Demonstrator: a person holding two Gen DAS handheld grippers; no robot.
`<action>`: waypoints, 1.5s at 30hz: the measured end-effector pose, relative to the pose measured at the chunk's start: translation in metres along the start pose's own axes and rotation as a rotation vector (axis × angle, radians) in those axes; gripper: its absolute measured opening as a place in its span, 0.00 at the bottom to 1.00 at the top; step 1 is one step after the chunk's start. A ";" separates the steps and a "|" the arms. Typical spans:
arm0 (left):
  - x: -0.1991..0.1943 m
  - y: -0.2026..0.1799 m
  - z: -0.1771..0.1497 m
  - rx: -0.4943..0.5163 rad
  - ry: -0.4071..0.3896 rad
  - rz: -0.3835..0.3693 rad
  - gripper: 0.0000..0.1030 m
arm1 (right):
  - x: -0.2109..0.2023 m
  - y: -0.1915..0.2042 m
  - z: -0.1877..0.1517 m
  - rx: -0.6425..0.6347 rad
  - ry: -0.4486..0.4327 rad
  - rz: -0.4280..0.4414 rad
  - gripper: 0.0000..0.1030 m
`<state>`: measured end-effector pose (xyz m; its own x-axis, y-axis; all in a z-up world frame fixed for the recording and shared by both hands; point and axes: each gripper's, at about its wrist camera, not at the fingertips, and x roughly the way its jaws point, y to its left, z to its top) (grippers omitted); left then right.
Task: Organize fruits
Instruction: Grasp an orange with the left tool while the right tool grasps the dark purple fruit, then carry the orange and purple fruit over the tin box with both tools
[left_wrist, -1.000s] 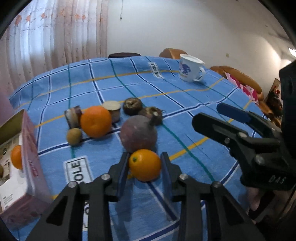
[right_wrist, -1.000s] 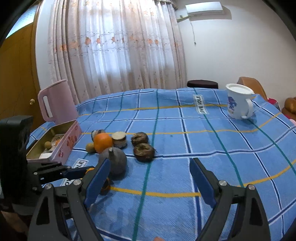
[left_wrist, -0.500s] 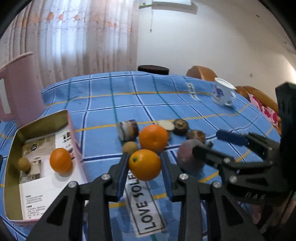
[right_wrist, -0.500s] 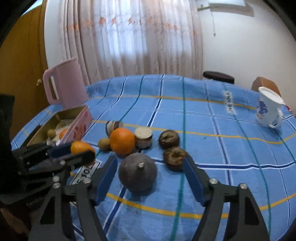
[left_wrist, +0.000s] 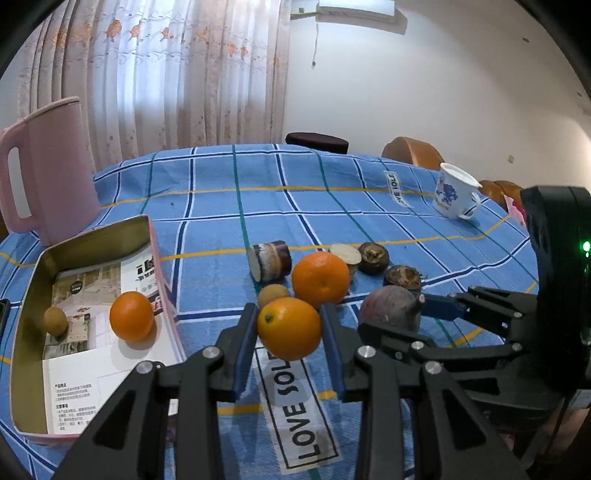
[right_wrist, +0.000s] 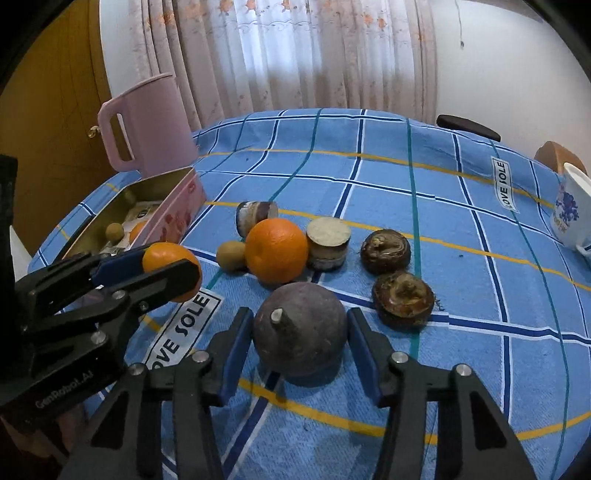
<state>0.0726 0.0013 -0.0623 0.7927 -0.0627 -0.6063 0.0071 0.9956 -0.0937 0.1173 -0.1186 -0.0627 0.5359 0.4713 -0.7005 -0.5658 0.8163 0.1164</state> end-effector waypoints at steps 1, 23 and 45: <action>-0.001 -0.001 0.000 0.004 -0.004 0.004 0.35 | 0.000 -0.002 0.000 0.006 0.000 0.006 0.52; -0.016 -0.006 -0.001 0.031 -0.092 0.036 0.35 | -0.032 -0.004 -0.002 0.019 -0.170 0.007 0.52; -0.038 -0.010 -0.006 0.047 -0.218 0.060 0.35 | -0.057 0.003 -0.009 -0.012 -0.313 -0.028 0.52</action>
<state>0.0388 -0.0064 -0.0426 0.9056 0.0084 -0.4240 -0.0200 0.9995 -0.0227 0.0795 -0.1460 -0.0283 0.7170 0.5304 -0.4522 -0.5549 0.8270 0.0902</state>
